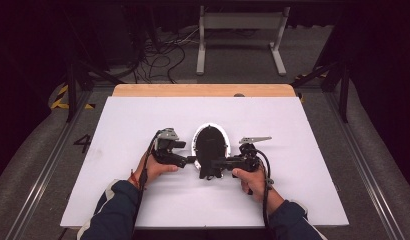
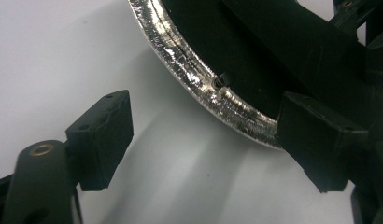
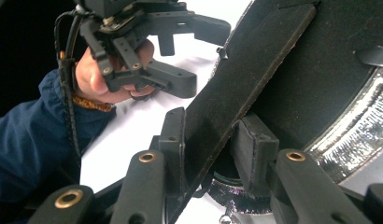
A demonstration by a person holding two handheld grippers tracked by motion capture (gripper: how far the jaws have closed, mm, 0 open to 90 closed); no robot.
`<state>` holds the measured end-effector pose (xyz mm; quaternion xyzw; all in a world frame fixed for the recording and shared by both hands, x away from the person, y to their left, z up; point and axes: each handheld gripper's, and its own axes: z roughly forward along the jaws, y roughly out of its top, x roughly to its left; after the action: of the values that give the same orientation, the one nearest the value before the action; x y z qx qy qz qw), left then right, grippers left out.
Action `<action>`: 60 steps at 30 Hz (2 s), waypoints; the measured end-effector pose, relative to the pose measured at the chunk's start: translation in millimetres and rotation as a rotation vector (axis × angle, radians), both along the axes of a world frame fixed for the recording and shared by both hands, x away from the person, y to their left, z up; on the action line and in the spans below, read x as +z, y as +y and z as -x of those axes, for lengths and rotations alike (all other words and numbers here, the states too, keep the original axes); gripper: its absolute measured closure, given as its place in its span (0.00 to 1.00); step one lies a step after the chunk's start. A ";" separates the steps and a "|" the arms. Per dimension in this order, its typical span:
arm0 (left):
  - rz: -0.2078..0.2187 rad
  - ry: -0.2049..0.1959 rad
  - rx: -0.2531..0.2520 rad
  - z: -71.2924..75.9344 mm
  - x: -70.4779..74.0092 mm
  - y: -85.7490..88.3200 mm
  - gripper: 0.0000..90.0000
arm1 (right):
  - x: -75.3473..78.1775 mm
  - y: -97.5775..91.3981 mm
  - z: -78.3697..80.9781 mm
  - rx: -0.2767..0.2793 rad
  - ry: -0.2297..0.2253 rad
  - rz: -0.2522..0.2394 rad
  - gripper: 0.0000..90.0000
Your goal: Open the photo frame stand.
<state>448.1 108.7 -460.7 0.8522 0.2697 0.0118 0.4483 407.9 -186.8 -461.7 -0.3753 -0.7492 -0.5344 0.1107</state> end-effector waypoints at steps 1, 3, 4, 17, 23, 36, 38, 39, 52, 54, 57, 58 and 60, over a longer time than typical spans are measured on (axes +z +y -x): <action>0.009 0.011 0.005 0.7 0.0 -1.4 0.25 | -0.1 -0.1 0.1 0.004 -0.007 0.000 0.74; 0.009 0.015 -0.008 -0.1 0.3 -3.5 0.26 | 0.2 -0.1 0.7 0.011 -0.020 0.001 0.74; 0.016 0.016 -0.018 -0.8 0.4 -4.2 0.27 | 0.7 0.2 1.3 0.016 -0.033 0.004 0.75; 0.138 0.078 -0.102 -2.4 3.5 2.6 0.52 | 4.6 -0.7 4.9 0.032 -0.040 0.012 0.79; 0.177 0.038 -0.134 2.9 9.6 3.0 0.67 | 5.7 -1.2 6.7 0.025 -0.041 0.029 0.83; 0.076 -0.032 -0.102 13.8 18.9 -7.2 0.61 | 12.0 -2.8 11.4 0.034 -0.046 0.024 0.84; 0.063 -0.053 -0.105 15.1 20.6 -8.3 0.61 | 13.5 -2.3 12.2 0.030 -0.049 0.031 0.84; 0.062 -0.057 -0.105 15.6 21.0 -8.8 0.61 | 13.6 -2.7 12.3 0.030 -0.048 0.032 0.84; 0.033 -0.183 -0.069 23.3 30.7 -14.3 0.69 | 20.1 -7.3 13.0 0.015 -0.067 0.031 0.84; 0.029 -0.210 -0.061 23.4 31.8 -14.3 0.70 | 22.7 -7.0 13.8 0.014 -0.074 0.029 0.84; 0.017 -0.253 -0.043 26.1 33.7 -15.8 0.72 | 25.2 -7.0 14.4 0.013 -0.088 0.033 0.84; 0.012 -0.274 -0.037 27.7 34.2 -16.4 0.72 | 25.7 -6.9 14.6 0.011 -0.094 0.039 0.84; 0.004 -0.307 -0.023 29.3 35.5 -16.7 0.75 | 27.2 -6.7 15.1 0.012 -0.105 0.050 0.85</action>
<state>418.9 92.1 -425.2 0.8424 0.1885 0.1361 0.4861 392.8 -193.5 -434.6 -0.3450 -0.7693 -0.5337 0.0648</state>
